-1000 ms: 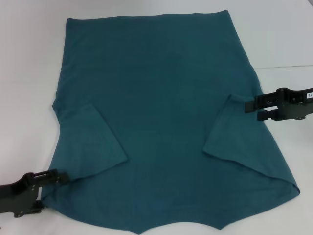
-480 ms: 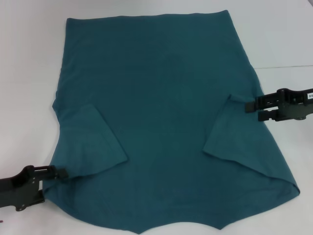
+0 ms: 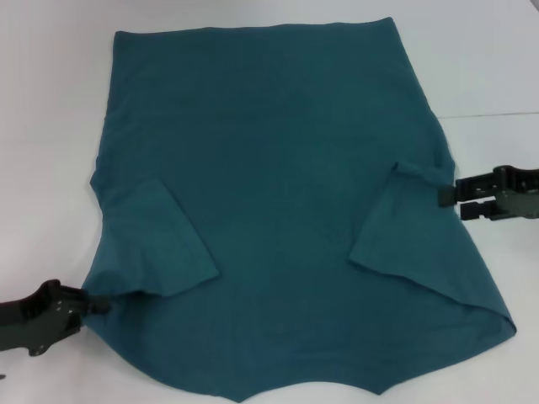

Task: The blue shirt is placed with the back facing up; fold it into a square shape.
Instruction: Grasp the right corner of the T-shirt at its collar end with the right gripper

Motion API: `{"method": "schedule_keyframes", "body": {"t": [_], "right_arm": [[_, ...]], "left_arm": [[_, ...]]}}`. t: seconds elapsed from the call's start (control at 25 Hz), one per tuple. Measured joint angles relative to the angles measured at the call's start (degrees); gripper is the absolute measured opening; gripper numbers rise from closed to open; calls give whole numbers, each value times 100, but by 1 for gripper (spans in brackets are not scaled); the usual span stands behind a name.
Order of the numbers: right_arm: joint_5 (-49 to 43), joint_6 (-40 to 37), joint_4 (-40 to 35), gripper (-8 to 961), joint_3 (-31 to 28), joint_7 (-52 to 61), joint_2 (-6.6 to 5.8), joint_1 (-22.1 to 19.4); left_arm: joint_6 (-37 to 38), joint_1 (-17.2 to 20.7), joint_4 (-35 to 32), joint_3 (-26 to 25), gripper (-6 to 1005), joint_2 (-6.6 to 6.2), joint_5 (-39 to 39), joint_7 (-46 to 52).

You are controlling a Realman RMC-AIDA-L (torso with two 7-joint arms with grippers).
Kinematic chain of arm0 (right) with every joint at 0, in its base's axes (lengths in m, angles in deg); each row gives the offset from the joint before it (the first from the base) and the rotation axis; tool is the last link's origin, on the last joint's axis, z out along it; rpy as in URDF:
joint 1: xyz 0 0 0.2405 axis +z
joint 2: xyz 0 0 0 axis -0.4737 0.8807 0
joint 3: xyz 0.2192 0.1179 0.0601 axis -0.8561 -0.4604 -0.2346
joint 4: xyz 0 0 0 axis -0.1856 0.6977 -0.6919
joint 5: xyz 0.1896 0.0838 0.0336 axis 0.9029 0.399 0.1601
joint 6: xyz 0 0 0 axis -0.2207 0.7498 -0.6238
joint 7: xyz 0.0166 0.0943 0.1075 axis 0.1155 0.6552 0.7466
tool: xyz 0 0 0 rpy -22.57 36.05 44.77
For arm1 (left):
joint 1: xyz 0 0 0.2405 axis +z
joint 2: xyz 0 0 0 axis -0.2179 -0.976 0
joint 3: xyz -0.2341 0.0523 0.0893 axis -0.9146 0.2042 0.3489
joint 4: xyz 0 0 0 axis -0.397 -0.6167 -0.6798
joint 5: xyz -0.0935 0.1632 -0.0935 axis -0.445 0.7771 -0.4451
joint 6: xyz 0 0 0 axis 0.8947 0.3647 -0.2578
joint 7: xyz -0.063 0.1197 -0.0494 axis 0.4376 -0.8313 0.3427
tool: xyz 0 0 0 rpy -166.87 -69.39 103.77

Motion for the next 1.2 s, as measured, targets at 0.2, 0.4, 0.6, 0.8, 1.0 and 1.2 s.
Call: {"method": "schedule_keyframes", "body": {"t": [0.2, 0.4, 0.6, 0.8, 1.0, 1.2], "right_arm": [[17, 43, 13, 644, -255, -87, -14, -172], [24, 41, 64, 643, -525, -227, -17, -244], [-70, -220, 65, 642, -467, -257, -80, -227], [-390, -706, 13, 640, -466, -169, -165, -282], [-838, -951, -99, 639, -498, -20, -282, -399], [-1085, -1006, -289, 637, -478, 8, -287, -598]], "left_arm": [[129, -6, 20, -1, 107, -11, -290, -301], [217, -24, 30, 5, 18, -12, -375, -393], [259, -28, 39, 4, 7, -12, -484, -395], [276, -28, 42, -1, 8, -18, -507, -396], [231, -29, 42, -4, 7, -20, -519, -389], [134, -32, 72, -3, 7, -20, -529, -361]]}}
